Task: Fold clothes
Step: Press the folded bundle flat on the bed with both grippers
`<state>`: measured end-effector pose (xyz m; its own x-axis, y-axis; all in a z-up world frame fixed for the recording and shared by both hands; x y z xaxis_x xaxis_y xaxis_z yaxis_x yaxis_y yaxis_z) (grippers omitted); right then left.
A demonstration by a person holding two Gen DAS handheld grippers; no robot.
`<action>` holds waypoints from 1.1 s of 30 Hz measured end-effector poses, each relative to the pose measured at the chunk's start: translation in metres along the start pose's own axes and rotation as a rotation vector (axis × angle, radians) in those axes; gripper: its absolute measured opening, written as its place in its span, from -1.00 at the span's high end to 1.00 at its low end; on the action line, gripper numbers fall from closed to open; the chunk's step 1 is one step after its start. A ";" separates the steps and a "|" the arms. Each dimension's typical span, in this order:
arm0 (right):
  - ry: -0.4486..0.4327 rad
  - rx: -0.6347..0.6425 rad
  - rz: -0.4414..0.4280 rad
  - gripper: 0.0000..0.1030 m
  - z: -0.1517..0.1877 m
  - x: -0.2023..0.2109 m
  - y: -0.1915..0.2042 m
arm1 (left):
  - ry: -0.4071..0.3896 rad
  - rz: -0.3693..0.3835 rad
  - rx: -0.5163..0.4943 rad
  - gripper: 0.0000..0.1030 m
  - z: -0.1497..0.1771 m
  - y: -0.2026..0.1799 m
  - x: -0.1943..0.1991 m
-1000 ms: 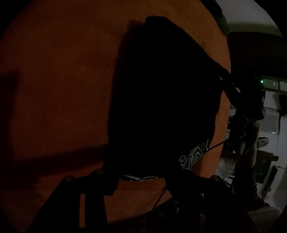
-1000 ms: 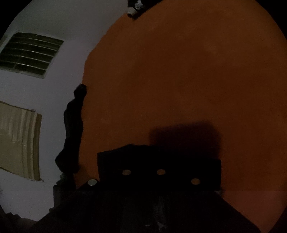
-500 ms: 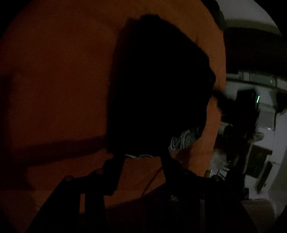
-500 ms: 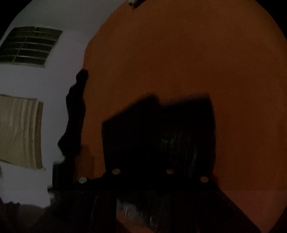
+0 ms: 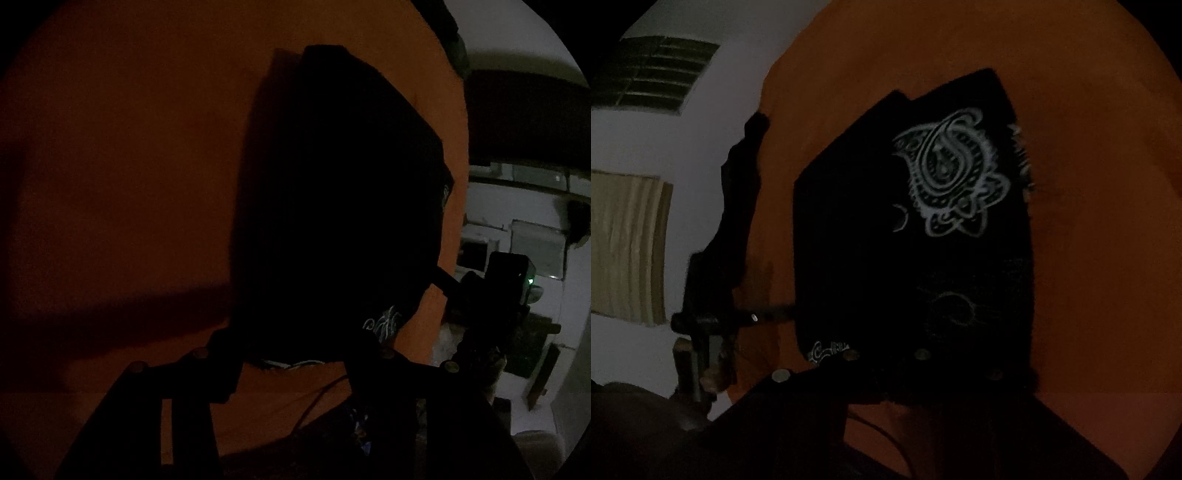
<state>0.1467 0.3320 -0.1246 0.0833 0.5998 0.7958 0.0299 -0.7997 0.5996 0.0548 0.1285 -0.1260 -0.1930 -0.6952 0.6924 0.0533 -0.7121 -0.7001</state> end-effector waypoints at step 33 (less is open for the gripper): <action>0.037 0.070 0.079 0.96 -0.023 -0.012 0.019 | -0.068 -0.234 -0.223 0.21 -0.018 -0.047 0.016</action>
<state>0.1235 0.3098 -0.1208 0.0511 0.5344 0.8437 0.0944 -0.8436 0.5286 0.0319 0.1525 -0.0851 -0.1085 -0.5252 0.8440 -0.2017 -0.8197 -0.5361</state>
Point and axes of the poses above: each gripper's, at about its wrist camera, not at the fingertips, and x roughly against the way its jaws point, y to its left, z to its underside, the point moved 3 cm from there along -x, roughly the way its jaws point, and after that the axes turned 5 degrees about z, right-handed, at the moved point
